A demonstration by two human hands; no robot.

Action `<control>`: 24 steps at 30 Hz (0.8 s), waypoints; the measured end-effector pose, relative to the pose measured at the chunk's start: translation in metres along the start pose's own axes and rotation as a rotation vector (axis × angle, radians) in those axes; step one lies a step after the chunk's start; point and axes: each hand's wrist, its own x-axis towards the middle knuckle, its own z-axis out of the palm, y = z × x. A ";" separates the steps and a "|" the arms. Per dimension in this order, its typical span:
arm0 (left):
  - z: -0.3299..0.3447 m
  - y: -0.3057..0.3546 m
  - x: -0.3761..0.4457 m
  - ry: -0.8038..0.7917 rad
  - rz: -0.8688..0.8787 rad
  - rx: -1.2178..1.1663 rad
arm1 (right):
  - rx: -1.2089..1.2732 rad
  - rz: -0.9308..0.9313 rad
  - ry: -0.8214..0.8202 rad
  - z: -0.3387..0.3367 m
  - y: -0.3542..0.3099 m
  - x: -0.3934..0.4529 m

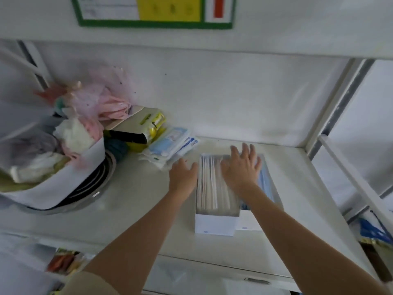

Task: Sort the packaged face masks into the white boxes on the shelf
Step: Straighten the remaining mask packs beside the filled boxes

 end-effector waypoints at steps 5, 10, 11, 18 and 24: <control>-0.057 -0.037 0.064 0.272 -0.138 0.084 | 0.380 -0.114 -0.034 0.027 -0.079 0.016; -0.077 -0.070 0.123 0.105 -0.025 0.191 | 0.357 0.010 -0.113 0.060 -0.132 0.029; -0.077 -0.072 0.132 0.075 -0.033 0.190 | 0.367 0.037 -0.133 0.065 -0.138 0.031; -0.073 -0.086 0.157 -0.108 -0.054 0.052 | 0.790 0.277 -0.339 0.106 -0.169 0.039; -0.072 -0.103 0.150 -0.232 0.137 0.206 | 1.173 0.487 -0.411 0.119 -0.169 0.043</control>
